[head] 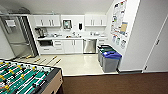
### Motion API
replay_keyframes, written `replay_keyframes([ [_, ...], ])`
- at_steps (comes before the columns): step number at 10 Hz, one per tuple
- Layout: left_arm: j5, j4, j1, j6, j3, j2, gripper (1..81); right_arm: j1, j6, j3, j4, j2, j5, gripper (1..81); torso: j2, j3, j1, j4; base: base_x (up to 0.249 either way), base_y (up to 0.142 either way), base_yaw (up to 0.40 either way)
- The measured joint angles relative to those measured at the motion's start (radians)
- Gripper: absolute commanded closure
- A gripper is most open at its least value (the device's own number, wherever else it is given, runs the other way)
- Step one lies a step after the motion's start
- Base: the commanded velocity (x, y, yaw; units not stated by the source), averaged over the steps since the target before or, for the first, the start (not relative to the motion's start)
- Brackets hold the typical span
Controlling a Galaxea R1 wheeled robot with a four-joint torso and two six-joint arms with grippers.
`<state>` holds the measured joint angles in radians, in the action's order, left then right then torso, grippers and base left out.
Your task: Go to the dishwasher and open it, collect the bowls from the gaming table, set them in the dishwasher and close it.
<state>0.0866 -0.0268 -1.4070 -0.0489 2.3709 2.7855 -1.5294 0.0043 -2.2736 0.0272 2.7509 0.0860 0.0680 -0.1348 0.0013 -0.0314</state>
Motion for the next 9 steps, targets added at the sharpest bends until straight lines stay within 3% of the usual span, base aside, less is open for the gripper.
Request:
replay_keyframes([
  [9, 0.0, 0.0, 0.0, 0.0, 0.0, 0.002, 1.0, 0.0, 0.0, 0.0, 0.0, -0.001, 0.0, 1.0, 0.0, 0.0, 0.0, 0.0, 0.185, 0.0, 0.0],
])
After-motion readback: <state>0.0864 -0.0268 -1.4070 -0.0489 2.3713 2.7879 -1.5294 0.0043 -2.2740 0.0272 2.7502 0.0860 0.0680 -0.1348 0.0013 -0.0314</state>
